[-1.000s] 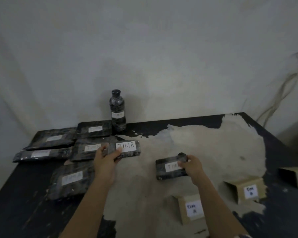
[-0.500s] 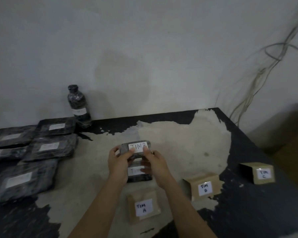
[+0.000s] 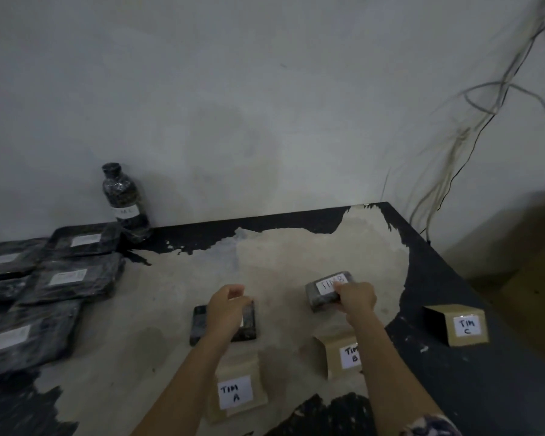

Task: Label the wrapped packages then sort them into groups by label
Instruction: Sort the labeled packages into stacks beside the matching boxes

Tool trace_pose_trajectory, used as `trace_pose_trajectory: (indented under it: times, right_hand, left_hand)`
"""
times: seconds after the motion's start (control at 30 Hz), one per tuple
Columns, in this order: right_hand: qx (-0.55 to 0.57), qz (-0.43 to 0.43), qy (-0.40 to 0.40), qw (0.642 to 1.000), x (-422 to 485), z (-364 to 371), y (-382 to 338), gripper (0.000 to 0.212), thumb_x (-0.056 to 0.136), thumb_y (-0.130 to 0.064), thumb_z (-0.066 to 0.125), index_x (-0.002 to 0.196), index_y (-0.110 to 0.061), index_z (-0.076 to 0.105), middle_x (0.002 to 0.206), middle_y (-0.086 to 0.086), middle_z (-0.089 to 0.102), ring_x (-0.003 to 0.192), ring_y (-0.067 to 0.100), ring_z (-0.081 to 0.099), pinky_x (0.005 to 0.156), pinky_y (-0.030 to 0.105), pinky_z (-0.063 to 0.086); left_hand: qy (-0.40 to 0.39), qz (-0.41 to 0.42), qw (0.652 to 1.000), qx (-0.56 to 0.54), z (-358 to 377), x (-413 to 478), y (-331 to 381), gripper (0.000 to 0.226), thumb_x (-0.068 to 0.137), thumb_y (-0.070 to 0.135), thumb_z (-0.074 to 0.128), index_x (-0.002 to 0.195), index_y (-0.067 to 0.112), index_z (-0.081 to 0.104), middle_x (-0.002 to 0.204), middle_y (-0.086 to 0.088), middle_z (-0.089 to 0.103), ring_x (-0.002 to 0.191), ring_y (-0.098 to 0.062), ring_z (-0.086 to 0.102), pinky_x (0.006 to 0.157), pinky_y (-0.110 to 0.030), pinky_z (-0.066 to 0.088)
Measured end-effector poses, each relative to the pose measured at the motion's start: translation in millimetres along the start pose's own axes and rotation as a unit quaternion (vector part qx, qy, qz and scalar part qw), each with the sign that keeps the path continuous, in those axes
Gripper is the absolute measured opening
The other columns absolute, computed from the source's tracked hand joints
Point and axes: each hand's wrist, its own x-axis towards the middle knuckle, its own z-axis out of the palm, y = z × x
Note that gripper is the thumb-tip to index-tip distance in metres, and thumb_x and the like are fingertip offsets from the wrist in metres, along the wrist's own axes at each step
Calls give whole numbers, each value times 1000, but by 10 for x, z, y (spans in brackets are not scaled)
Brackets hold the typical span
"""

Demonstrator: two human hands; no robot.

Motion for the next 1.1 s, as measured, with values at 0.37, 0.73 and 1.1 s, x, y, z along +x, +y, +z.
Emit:
trace_pose_trajectory:
  times: [0.37,0.73,1.1]
  right_hand:
    - [-389,-78,51,917,-180,177,-164,59,94,-14,50,142,7,22,114,21,62,102,31,62,78,36,49]
    - [-475,-308,-143,812,-1475,2009,7,63,99,-19,34,149,-1,2,142,15,46,121,28,52,95,33,44]
    - [-276,-197,-288,895,-2408,3614,218,58,95,-36,48,136,4,35,136,20,48,122,33,50,94,33,44]
  left_hand:
    - [64,-7,998,18,-427,272,-236,14,88,7,56,100,9,63,104,-12,64,87,-26,61,75,-39,54]
    - [226,-31,973,39,-1879,532,-679,24,88,3,52,110,1,61,98,-18,63,84,-35,59,76,-41,48]
    - [305,-184,918,176,-3572,732,-1284,69,85,38,61,142,10,35,149,-20,28,134,-42,23,109,-53,24]
